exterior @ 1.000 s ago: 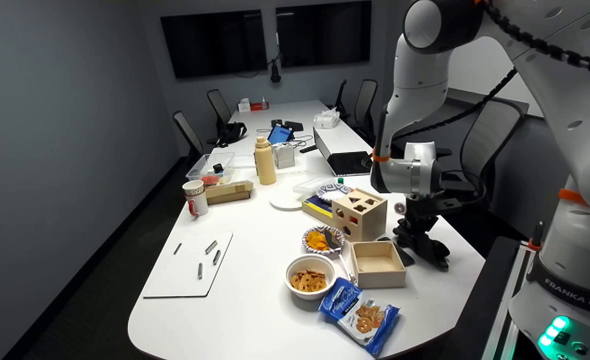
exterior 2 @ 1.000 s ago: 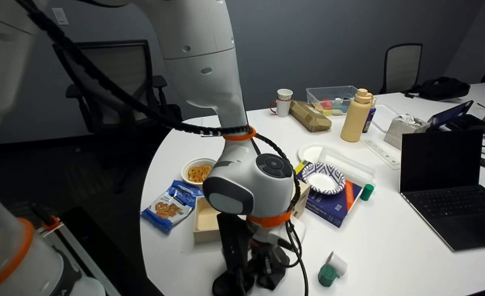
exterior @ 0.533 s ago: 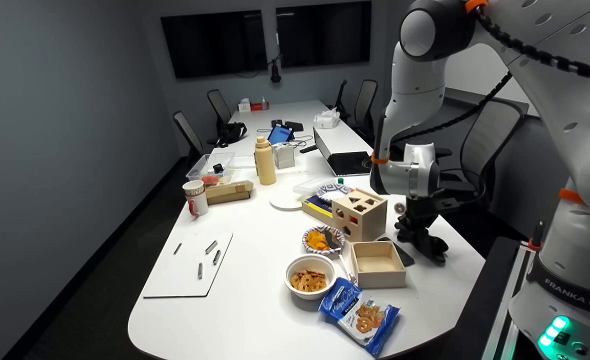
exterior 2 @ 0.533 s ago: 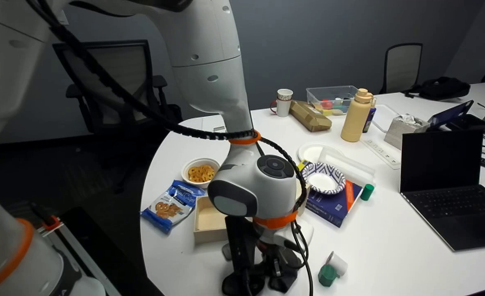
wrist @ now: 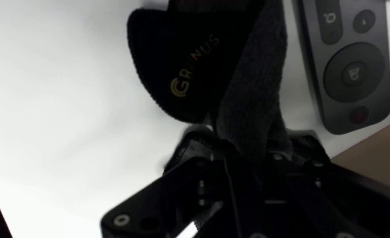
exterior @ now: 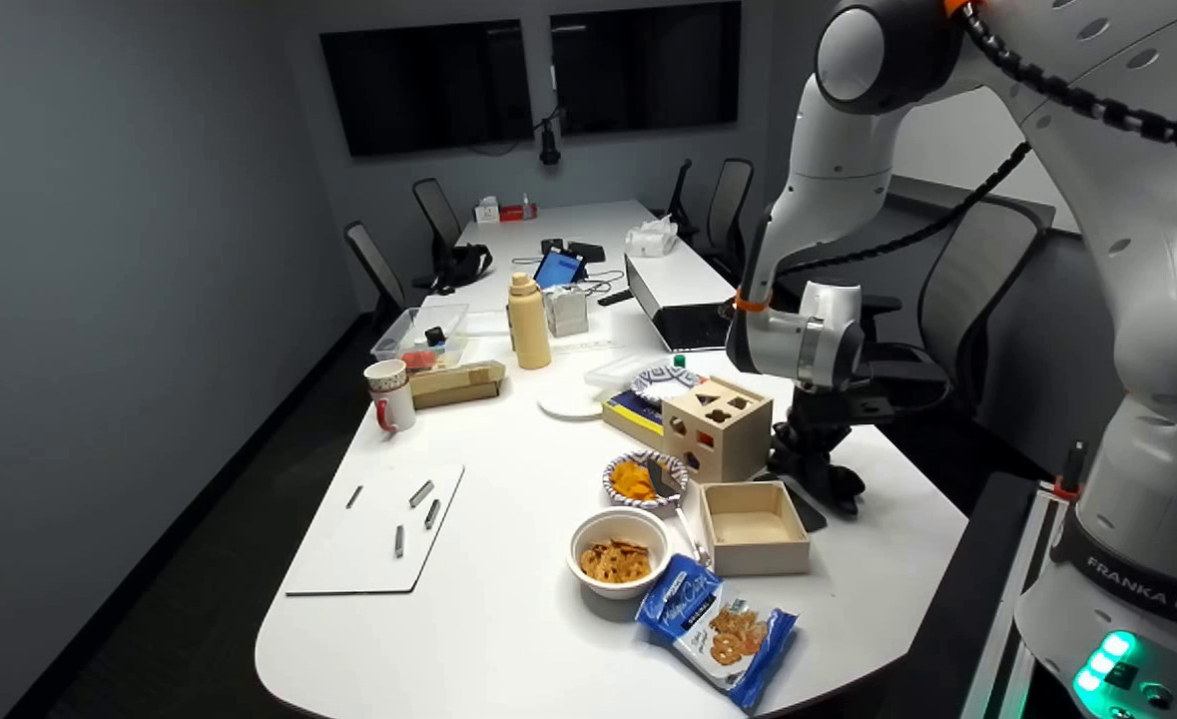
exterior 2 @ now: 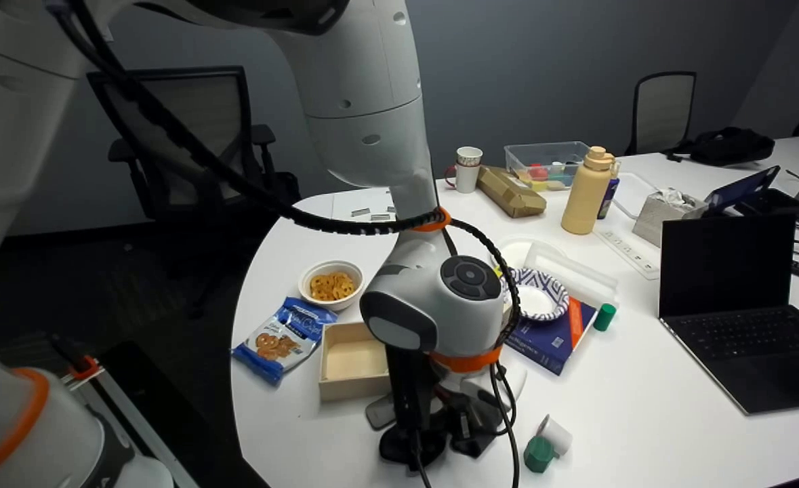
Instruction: Use a cloth to wipe the table
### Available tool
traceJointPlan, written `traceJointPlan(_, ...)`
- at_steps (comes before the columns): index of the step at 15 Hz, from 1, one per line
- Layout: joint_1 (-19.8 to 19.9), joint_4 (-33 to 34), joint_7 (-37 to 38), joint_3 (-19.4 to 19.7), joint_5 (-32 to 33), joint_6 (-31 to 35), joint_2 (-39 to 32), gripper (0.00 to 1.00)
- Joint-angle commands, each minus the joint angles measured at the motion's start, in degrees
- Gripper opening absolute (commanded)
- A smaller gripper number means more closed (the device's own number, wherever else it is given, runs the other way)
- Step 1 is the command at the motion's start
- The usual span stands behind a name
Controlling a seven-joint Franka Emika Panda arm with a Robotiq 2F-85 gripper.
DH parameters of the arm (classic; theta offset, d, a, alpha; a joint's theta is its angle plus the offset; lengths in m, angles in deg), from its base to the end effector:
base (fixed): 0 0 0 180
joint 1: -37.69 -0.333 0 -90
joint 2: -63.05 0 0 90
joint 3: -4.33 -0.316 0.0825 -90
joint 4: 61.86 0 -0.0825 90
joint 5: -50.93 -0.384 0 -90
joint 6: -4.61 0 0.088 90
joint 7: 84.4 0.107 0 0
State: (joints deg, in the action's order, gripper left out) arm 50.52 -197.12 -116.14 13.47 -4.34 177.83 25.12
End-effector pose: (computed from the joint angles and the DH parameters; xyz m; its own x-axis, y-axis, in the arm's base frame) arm 0.3873 -0.2357 0.0593 0.7289 -0.6825 0.0527 -0.6825 -0.7306 -0.0219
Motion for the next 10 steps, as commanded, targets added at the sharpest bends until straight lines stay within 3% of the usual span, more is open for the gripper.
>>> traceJointPlan(1, 0.10, -0.19, 1.34, 1.37, 1.51, -5.47, -0.32, 0.02)
traceJointPlan(7, -0.95, -0.80, 4.49, 6.22, 6.03, -16.97, 0.74, 0.02)
traceJointPlan(8, 2.42, -1.30, 8.46, 4.01, 11.41, -16.80, 1.23, 0.02)
traceJointPlan(10, 2.69, -1.04, 13.17, 4.84, 16.36, -17.59, 0.74, 0.02)
